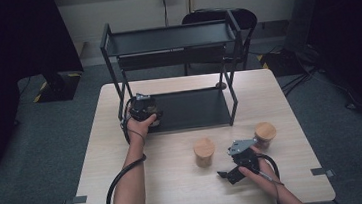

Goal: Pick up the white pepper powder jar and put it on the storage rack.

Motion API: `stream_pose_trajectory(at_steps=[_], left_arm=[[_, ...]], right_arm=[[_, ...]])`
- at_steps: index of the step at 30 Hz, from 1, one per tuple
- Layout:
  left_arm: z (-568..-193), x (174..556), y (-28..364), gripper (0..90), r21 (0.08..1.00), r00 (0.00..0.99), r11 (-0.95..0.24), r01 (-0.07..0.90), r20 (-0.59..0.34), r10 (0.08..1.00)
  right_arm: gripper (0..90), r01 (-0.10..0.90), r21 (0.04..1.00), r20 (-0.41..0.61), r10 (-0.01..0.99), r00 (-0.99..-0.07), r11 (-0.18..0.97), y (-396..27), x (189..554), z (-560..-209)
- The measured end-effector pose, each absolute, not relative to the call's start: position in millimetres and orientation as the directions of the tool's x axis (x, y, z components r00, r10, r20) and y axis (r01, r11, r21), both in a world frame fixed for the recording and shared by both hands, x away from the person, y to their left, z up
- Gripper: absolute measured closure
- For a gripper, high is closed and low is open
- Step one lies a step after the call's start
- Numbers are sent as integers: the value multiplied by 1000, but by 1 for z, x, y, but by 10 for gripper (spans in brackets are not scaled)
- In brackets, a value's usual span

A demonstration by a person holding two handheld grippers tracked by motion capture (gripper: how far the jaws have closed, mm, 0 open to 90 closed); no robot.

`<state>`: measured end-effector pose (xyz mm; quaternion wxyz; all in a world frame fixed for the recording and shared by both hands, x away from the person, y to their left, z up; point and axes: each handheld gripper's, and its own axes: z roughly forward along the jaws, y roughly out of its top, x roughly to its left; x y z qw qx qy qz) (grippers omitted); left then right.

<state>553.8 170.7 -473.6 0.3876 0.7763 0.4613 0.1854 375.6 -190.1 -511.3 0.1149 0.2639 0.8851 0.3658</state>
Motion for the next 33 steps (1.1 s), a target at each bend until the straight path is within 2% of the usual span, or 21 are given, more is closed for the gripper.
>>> stream_pose_trajectory(at_steps=[26,33], left_arm=[[-475,555,168,283,770,495,-260,582,-82,865],[-474,552,171,151,768,480,-248,591,-87,873]], right_arm=[[0,383,708,-10,551,-834,593,-190,376,-511],[0,383,708,-10,551,-834,593,-190,376,-511]])
